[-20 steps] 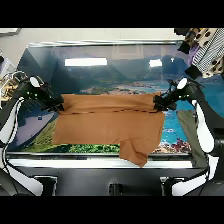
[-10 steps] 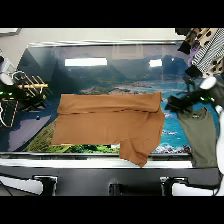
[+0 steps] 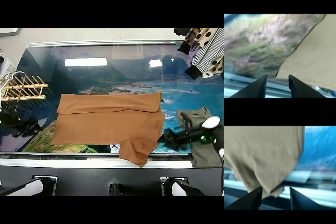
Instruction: Fold the clothes and pants, and hang the long-sleeved shirts on hangers.
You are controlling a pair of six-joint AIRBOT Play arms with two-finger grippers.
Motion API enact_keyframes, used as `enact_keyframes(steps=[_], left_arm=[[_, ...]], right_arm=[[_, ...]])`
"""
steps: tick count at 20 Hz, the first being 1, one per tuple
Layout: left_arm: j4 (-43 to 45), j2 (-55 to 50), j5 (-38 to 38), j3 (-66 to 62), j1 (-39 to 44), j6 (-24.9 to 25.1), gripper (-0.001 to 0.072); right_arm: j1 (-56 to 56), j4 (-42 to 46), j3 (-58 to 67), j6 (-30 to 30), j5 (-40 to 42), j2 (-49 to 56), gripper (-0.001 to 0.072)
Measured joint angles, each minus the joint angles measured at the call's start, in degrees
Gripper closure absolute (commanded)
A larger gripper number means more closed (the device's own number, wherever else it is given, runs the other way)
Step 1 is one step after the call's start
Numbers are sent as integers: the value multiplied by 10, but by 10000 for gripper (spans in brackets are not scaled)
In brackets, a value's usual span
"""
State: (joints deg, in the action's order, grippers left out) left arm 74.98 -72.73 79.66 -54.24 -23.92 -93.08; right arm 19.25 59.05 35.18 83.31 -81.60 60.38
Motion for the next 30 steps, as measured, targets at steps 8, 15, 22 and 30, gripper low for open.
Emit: enact_keyframes(steps=[8, 15, 22, 30], left_arm=[[-43, 44, -36, 88, -3, 1, 372], [-54, 48, -47, 96, -3, 2, 372], [-55, 48, -51, 137, -3, 15, 372], [-61, 46, -74, 180, -3, 34, 176]], right_arm=[[1, -98, -152, 14, 61, -59, 301], [1, -167, -209, -1, 118, -64, 490], [1, -190, -222, -23, 146, -64, 683], [1, -194, -223, -38, 150, -64, 682]])
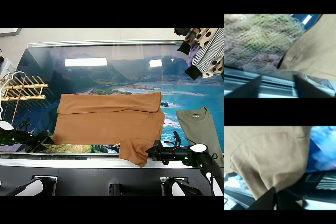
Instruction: Fold the clothes and pants, and hang the long-sleeved shirts on hangers.
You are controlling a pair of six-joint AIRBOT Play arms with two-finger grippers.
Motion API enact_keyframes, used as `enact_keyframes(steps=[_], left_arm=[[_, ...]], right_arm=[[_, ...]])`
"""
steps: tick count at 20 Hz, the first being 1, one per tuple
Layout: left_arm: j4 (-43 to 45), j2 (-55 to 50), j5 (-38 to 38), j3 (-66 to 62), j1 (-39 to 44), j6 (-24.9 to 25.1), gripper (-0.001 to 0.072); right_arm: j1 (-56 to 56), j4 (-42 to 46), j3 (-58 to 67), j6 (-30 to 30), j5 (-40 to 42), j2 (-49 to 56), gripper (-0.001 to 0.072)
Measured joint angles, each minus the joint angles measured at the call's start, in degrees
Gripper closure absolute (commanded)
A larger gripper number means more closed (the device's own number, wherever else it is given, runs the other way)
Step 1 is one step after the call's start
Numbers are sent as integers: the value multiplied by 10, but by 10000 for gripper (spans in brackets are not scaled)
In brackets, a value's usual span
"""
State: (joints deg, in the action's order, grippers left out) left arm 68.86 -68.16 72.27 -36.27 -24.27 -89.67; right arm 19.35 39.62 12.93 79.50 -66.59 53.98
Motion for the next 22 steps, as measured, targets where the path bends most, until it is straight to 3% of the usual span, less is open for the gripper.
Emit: enact_keyframes(steps=[7, 14, 19, 22], left_arm=[[-39, 0, -31, 5, 0, 53, 178], [-76, -21, -49, 9, 0, 71, 196], [-78, -37, -61, 14, 1, 74, 694], [-78, -38, -63, 14, 1, 75, 691]], right_arm=[[0, 0, 0, -9, -14, 0, 682], [0, 0, 0, -16, -23, 0, 682], [0, -1, 0, -20, -24, 0, 683], [0, -3, 0, -33, -36, -1, 683]])
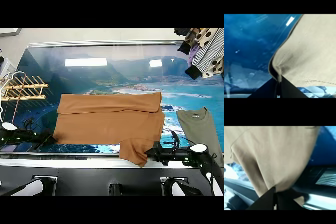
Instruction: Fold the clothes and pants, and hang the long-sleeved shirts on hangers.
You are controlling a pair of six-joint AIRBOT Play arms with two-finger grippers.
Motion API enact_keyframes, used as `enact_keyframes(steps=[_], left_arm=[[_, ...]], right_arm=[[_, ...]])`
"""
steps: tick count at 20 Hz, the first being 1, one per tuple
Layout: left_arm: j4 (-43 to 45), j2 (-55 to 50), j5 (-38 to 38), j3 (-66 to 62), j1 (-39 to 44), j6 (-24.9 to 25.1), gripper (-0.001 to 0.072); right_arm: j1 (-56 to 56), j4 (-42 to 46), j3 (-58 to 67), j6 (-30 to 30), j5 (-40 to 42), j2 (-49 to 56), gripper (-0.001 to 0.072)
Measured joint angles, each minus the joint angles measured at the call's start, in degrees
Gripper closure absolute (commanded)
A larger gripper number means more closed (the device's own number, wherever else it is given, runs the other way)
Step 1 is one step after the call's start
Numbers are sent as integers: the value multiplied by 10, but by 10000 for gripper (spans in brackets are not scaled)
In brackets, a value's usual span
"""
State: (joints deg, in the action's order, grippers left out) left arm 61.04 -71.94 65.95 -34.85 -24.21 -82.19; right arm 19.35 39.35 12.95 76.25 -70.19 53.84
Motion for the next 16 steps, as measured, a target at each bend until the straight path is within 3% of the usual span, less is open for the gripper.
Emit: enact_keyframes(steps=[5, 11, 14, 16], left_arm=[[16, 35, 35, -2, -5, -13, 692], [58, 162, 116, -3, -9, -77, 692], [46, 193, 123, -17, 0, -89, 692], [38, 188, 103, -40, 18, -94, 692]], right_arm=[[0, 0, 2, -8, -44, -56, 685], [0, 14, 27, 69, -137, -254, 687], [0, 20, 67, 93, -113, -303, 687], [0, 15, 95, 85, -73, -280, 686]])
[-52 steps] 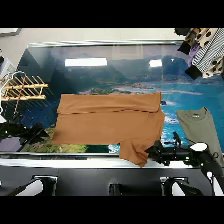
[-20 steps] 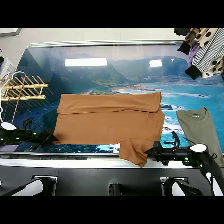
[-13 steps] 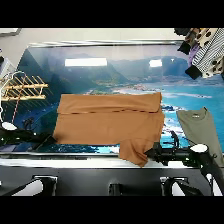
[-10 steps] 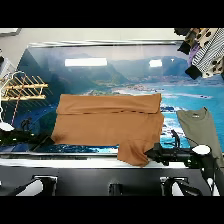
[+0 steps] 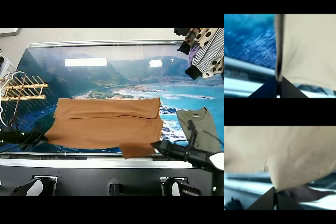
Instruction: Fold the clothes and pants, and hang the long-sleeved shirts on hangers.
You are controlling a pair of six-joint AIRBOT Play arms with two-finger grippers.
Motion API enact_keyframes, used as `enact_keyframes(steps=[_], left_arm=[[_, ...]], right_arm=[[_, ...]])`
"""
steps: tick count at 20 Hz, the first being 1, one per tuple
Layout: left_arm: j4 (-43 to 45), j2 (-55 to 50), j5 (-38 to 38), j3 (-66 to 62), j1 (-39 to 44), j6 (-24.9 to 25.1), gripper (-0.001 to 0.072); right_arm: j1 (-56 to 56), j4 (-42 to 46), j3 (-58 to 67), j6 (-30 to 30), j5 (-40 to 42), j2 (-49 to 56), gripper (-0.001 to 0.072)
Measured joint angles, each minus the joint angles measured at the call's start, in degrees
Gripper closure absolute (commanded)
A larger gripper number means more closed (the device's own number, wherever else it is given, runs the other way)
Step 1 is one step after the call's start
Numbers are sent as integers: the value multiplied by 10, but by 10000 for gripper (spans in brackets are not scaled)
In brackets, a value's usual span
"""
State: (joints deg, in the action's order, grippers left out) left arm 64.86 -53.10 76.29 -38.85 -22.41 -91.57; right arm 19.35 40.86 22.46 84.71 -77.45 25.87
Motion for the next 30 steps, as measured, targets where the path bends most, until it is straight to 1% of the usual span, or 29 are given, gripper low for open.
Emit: enact_keyframes(steps=[3, 7, 10, 12, 14, 17, 22, 27, 28, 29, 30], left_arm=[[-5, -42, -42, -45, 30, -6, 692], [-9, -133, -98, -122, 66, -9, 692], [-9, -203, -129, -184, 84, -10, 692], [-9, -248, -144, -226, 94, -7, 692], [-7, -289, -155, -268, 102, -3, 692], [-4, -345, -165, -330, 110, 1, 692], [-2, -410, -172, -408, 122, 2, 692], [1, -460, -174, -431, 137, 2, 684], [1, -468, -174, -433, 140, 3, 636], [1, -474, -174, -434, 143, 3, 569], [1, -478, -175, -435, 146, 3, 460]], right_arm=[[0, -40, 40, -52, 59, 101, 686], [-3, -92, 111, -134, 125, 266, 686], [-34, -106, 183, -168, 165, 371, 686], [-61, -104, 233, -170, 198, 432, 686], [-79, -95, 280, -160, 222, 486, 686], [-91, -88, 330, -144, 240, 539, 686], [-97, -76, 370, -126, 267, 574, 685], [-101, -68, 378, -116, 281, 607, 677], [-102, -68, 379, -116, 281, 615, 611], [-102, -68, 379, -116, 281, 621, 503], [-103, -68, 380, -116, 281, 626, 427]])
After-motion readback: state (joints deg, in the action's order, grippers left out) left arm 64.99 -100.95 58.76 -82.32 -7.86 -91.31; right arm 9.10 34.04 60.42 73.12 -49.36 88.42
